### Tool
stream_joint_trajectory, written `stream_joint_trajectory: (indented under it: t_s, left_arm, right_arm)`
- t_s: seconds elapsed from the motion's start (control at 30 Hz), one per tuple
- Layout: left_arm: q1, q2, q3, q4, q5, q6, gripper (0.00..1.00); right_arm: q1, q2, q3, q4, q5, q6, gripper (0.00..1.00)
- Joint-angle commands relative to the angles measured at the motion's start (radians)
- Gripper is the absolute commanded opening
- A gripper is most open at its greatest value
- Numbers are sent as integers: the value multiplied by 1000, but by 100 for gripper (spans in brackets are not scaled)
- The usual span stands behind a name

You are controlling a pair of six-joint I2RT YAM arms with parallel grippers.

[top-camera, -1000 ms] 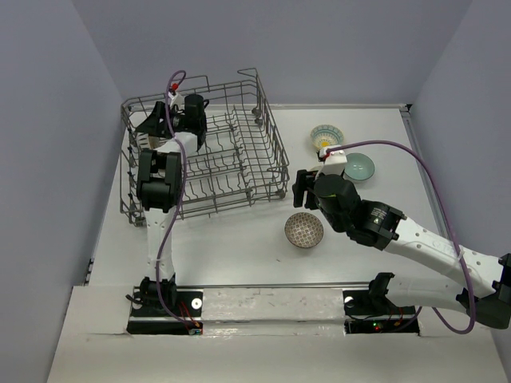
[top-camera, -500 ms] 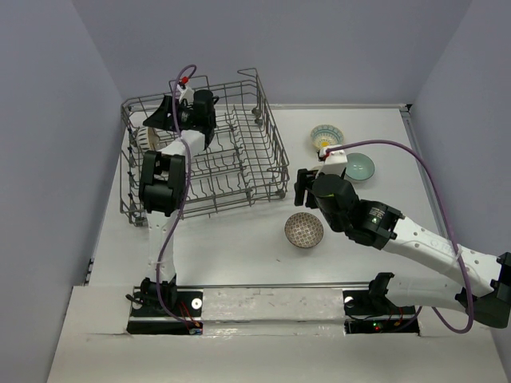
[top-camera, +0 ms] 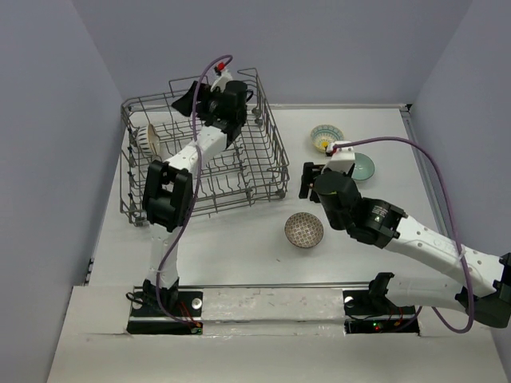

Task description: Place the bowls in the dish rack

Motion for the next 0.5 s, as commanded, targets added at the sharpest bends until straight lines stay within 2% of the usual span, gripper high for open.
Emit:
stream_joint_trajectory:
  t_s: [0.0, 0.03, 0.07, 0.13, 0.17, 0.2, 0.27, 0.3, 0.4, 0.47]
  left_arm:
    - [-101, -175, 238, -668, 428, -605, 99]
    - [-75, -210, 336, -839, 583, -716, 98]
    - [-63, -240, 333, -848, 840, -818, 94]
    - [-58, -325, 203, -796, 992, -843, 94]
    - [-58, -421, 152, -721, 1060, -857, 95]
    - [-58, -469, 67, -692, 1179, -887, 95]
    - [-58, -579, 6, -646, 1270, -920, 96]
    - [-58, -609, -18, -641, 1325, -943, 96]
    - [-63, -716, -125, -644, 1385, -969, 96]
    - [-63, -799, -181, -636, 1408, -981, 96]
  right_arm:
    - [-10, 0, 66, 13, 118, -7, 73]
    - [-10, 1, 69, 13, 124, -7, 74]
    - [-21, 7, 75, 9, 133, -6, 74]
    - [-44, 12, 89, -1, 158, 4, 75]
    - [-56, 13, 90, -7, 161, 8, 75]
    - [-88, 21, 92, -10, 159, 14, 75]
    - [-140, 30, 98, -27, 136, 30, 75]
    - [-218, 41, 99, -48, 81, 54, 75]
    - [-391, 62, 84, -65, -82, 91, 75]
    - [-456, 82, 64, -71, -152, 112, 75]
